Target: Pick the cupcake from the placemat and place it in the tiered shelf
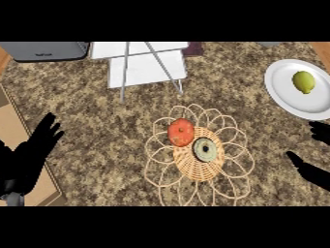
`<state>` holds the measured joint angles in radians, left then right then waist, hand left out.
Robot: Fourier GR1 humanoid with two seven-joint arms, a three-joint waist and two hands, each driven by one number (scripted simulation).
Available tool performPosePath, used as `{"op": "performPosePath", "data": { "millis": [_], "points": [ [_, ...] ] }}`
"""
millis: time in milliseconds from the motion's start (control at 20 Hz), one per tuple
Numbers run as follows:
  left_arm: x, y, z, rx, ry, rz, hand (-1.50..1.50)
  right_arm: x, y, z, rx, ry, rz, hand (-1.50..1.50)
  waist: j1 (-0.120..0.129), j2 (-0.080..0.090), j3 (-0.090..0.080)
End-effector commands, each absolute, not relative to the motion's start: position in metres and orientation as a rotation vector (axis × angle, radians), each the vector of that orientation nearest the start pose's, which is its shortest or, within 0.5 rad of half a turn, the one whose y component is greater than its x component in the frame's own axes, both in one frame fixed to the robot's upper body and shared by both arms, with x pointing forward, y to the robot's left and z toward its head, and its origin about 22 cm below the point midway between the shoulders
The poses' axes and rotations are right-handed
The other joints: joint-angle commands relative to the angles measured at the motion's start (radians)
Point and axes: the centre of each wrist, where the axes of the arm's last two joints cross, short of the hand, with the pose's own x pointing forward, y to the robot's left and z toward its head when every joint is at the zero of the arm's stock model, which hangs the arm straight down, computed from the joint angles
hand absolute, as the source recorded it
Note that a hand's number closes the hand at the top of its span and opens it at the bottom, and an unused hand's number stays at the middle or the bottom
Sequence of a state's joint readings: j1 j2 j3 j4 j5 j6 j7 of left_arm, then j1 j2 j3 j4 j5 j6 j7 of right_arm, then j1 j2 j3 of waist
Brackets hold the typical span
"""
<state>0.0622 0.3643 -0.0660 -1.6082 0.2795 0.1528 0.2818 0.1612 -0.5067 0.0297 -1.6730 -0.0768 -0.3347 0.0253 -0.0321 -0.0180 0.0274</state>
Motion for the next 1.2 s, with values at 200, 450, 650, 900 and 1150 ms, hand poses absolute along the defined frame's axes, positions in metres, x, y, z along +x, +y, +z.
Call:
{"op": "performPosePath", "data": {
  "millis": [200, 450, 650, 900, 1150],
  "points": [
    [0.230, 0.305, -0.005, 0.118, -1.100, 0.092, 0.00, 0.174, -0.319, 0.066, -0.392, -1.479, 0.335, -1.50, 0.000, 0.017, -0.030],
    [0.238, 0.295, -0.005, 0.114, -1.110, 0.055, 0.00, 0.179, -0.294, 0.115, -0.369, -1.413, 0.450, -1.50, 0.010, 0.021, -0.033],
    [0.238, 0.285, -0.008, 0.109, -1.113, 0.036, 0.00, 0.179, -0.276, 0.135, -0.438, -1.302, 0.502, -1.50, 0.019, 0.024, -0.033],
    [0.233, 0.288, -0.010, 0.081, -1.118, 0.040, 0.00, 0.183, -0.245, 0.155, -0.540, -1.243, 0.419, -1.50, 0.042, 0.024, -0.035],
    [0.251, 0.277, 0.001, 0.061, -1.136, 0.012, 0.00, 0.214, -0.223, 0.149, -0.662, -1.116, 0.467, -1.50, 0.059, 0.030, -0.033]
  ]
}}
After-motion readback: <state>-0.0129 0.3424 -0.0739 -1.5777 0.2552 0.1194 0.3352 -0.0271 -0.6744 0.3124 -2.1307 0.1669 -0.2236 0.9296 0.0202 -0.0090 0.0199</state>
